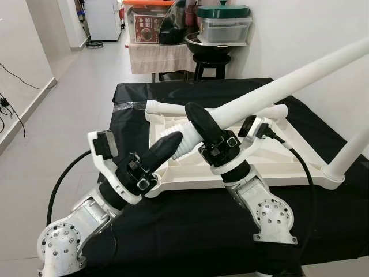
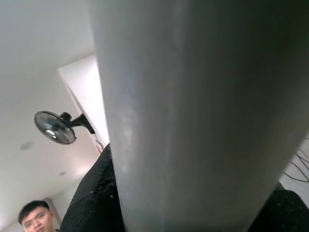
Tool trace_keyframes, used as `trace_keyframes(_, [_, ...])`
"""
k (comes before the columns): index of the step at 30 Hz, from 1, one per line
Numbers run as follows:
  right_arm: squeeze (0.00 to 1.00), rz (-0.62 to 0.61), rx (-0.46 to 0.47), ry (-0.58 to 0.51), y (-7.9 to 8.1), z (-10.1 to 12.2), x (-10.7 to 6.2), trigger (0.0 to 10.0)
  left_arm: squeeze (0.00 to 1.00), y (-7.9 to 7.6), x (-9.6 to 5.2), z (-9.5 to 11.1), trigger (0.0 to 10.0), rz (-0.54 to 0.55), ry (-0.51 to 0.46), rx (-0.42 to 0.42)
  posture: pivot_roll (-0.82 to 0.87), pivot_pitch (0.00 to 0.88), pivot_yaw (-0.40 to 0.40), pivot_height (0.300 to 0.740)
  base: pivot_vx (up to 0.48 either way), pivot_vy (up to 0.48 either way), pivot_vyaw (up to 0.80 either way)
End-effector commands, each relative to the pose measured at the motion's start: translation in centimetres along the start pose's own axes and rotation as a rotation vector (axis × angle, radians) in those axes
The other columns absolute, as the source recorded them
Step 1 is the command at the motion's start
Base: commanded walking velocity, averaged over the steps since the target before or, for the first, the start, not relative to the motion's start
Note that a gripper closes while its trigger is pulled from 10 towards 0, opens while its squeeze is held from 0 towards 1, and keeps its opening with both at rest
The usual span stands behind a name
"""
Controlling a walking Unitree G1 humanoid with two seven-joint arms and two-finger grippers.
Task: Building children table
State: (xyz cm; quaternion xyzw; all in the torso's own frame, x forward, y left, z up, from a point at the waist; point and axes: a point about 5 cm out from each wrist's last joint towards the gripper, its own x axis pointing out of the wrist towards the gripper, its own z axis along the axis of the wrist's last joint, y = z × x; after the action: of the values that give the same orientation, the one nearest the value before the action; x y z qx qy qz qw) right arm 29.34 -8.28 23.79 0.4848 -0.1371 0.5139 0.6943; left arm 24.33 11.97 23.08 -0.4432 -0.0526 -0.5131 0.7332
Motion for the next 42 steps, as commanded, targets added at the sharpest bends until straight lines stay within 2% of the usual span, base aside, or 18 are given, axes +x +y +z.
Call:
trace_keyframes(1, [0.00, 0.004, -0.007, -0.009, 0.0, 0.1, 0.1, 0.0, 1.00, 0.2, -0.3, -0.2, 10.0, 0.024, 0.023, 0.006, 0.05, 0.000, -0.046, 0.740, 0.000, 0.000, 0.00])
trace_keyframes(6, [0.00, -0.003, -0.013, -0.011, -0.1, 0.3, 0.0, 0.0, 1.00, -0.2, -0.8, -0.1, 10.0, 0.002, 0.046, 0.019, 0.05, 0.000, -0.047, 0.740, 0.000, 0.000, 0.00])
trace_keyframes(13, [0.00, -0.017, -0.042, -0.021, -0.4, 0.9, 0.0, 0.0, 1.00, 0.1, -1.8, 0.3, 10.0, 0.049, 0.064, 0.058, 0.05, 0.000, -0.046, 0.740, 0.000, 0.000, 0.00])
trace_keyframes(15, [0.00, -0.088, -0.120, -0.056, -1.3, 2.4, -0.2, 0.0, 1.00, 0.5, -2.8, 0.8, 10.0, 0.121, 0.069, 0.106, 0.05, 0.000, -0.042, 0.740, 0.000, 0.000, 0.00])
trace_keyframes(17, [0.00, -0.088, -0.120, -0.056, -1.3, 2.4, -0.2, 0.0, 1.00, 0.5, -2.8, 0.8, 10.0, 0.121, 0.069, 0.106, 0.05, 0.000, -0.042, 0.740, 0.000, 0.000, 0.00])
trace_keyframes(20, [0.00, -0.347, -0.379, -0.064, -4.0, 4.8, -1.2, 0.0, 1.00, 2.3, -5.0, 2.4, 10.0, 0.361, 0.041, 0.216, 0.06, 0.000, -0.038, 0.740, 0.000, 0.000, 0.00])
trace_keyframes(21, [0.00, -0.347, -0.379, -0.064, -4.0, 4.8, -1.2, 0.0, 1.00, 2.3, -5.0, 2.4, 10.0, 0.361, 0.041, 0.216, 0.06, 0.000, -0.038, 0.740, 0.000, 0.000, 0.00])
trace_keyframes(23, [0.00, -0.412, -0.460, -0.030, -4.6, 4.9, -1.6, 0.4, 0.98, 2.7, -5.5, 2.9, 10.0, 0.432, 0.032, 0.268, 0.06, 0.000, -0.040, 0.740, 0.000, 0.000, 0.00])
trace_keyframes(24, [0.00, -0.463, -0.533, 0.027, -5.2, 4.6, -2.0, 10.0, 0.00, 2.9, -5.7, 3.2, 10.0, 0.491, 0.031, 0.322, 0.06, 0.000, -0.039, 0.740, 0.000, 0.000, 0.00])
trace_keyframes(25, [0.00, -0.484, -0.581, 0.078, -5.5, 4.1, -2.2, 10.0, 0.00, 3.0, -5.7, 3.4, 10.0, 0.540, 0.048, 0.387, 0.07, 0.000, -0.039, 0.740, 0.000, 0.000, 0.00])
trace_keyframes(27, [0.00, -0.484, -0.581, 0.078, -5.5, 4.1, -2.2, 10.0, 0.00, 3.0, -5.7, 3.4, 10.0, 0.540, 0.048, 0.387, 0.07, 0.000, -0.039, 0.740, 0.000, 0.000, 0.00])
trace_keyframes(28, [0.00, -0.501, -0.626, 0.132, -5.7, 3.3, -2.4, 10.0, 0.00, 3.2, -5.6, 3.3, 10.0, 0.600, 0.079, 0.464, 0.07, 0.000, -0.039, 0.740, 0.000, 0.000, 0.00])
trace_keyframes(29, [0.00, -0.501, -0.626, 0.132, -5.7, 3.3, -2.4, 10.0, 0.00, 3.2, -5.6, 3.3, 10.0, 0.600, 0.079, 0.464, 0.07, 0.000, -0.039, 0.740, 0.000, 0.000, 0.00])
trace_keyframes(31, [0.00, -0.484, -0.699, 0.238, -5.6, 1.4, -2.4, 10.0, 0.00, 3.4, -5.5, 2.9, 10.0, 0.714, 0.169, 0.681, 0.07, 0.000, -0.038, 0.740, 0.000, 0.000, 0.00])
trace_keyframes(33, [0.00, -0.360, -0.688, 0.323, -4.7, -0.6, -1.7, 10.0, 0.00, 3.2, -5.4, 2.6, 10.0, 0.777, 0.232, 0.851, 0.07, 0.000, -0.040, 0.740, 0.000, 0.000, 0.00])
trace_keyframes(36, [0.00, -0.277, -0.647, 0.356, -4.3, -1.4, -1.4, 10.0, 0.00, 3.0, -5.5, 2.4, 10.0, 0.784, 0.267, 0.917, 0.08, 0.000, -0.046, 0.740, 0.000, 0.000, 0.00])
trace_keyframes(39, [0.00, -0.115, -0.632, 0.472, -3.6, -2.9, -0.8, 10.0, 0.00, 2.3, -5.6, 2.0, 10.0, 0.773, 0.323, 1.009, 0.10, 0.000, -0.061, 0.740, 0.000, 0.000, 0.80])
trace_keyframes(42, [0.00, -0.058, -0.638, 0.514, -3.4, -3.5, -0.6, 10.0, 0.00, 2.0, -5.7, 1.9, 10.0, 0.770, 0.322, 1.011, 0.11, 0.011, -0.067, 0.740, 0.000, 0.000, 0.80])
